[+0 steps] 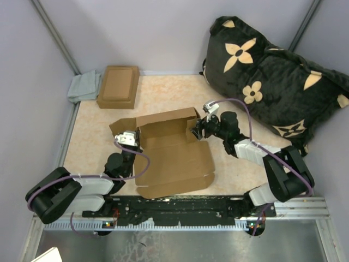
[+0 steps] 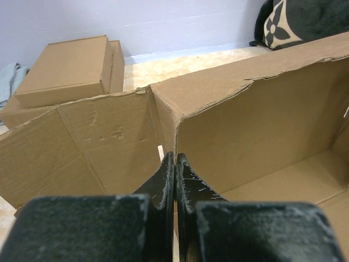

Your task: Fold the paper box

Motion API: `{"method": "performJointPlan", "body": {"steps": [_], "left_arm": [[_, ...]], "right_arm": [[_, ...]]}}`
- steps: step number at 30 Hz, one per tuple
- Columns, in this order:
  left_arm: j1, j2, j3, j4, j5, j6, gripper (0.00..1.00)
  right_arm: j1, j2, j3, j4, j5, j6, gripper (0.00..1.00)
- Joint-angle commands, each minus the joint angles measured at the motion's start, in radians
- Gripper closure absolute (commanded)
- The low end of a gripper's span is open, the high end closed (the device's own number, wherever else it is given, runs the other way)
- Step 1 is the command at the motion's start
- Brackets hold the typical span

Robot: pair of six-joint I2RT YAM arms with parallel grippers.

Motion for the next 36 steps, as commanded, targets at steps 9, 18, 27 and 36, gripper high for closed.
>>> {"method": "performJointPlan", "body": {"steps": [9,18,27,36], "left_arm": [[-0.007,-0.011,-0.010,0.018,0.035,0.013,1.00],[-0.007,-0.063,-0.021,-0.017,0.010,0.007,1.00],[-0.008,-0.197,0.042,-0.237,0.033,-0.057,0.71],[-0.007,-0.507,0.065,-0.531,-0.001,-0.204,0.17]], "right_arm": [[0.104,0.077,0.014,0.208,0.287,0.023,0.80],[0.165,0.066,-0.010,0.144,0.609,0.109,1.00],[0.210,0.098,-0.015,0.082,0.786,0.198,1.00],[0.210,0.024,-0.030,0.019,0.867,0.170,1.00]]}}
